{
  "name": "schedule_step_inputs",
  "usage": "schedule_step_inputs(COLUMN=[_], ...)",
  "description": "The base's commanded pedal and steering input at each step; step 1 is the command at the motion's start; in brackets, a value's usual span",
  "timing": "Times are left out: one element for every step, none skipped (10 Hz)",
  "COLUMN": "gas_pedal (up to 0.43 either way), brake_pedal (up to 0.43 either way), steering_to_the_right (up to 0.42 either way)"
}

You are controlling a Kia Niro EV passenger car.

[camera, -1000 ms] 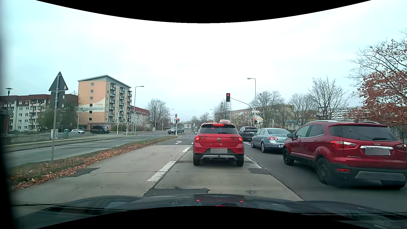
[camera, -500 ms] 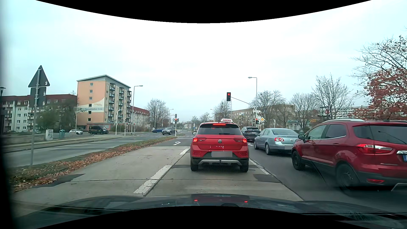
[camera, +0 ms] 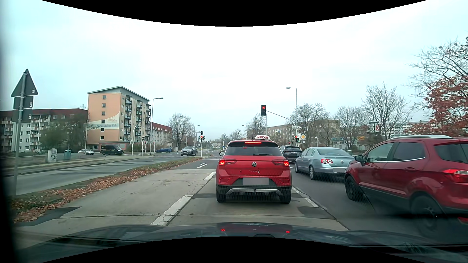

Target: Follow the waypoints while adhering to traffic rules and regulations

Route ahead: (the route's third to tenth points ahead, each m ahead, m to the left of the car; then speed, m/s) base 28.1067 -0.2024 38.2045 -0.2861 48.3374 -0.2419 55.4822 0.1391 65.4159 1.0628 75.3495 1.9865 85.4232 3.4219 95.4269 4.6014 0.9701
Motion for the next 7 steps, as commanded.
schedule_step_inputs(gas_pedal=[0.000,0.000,0.000,0.000,0.000,0.000,0.000], brake_pedal=[0.201,0.201,0.201,0.183,0.152,0.152,0.152], steering_to_the_right=[-0.010,-0.010,-0.010,-0.010,-0.010,-0.011,-0.011])
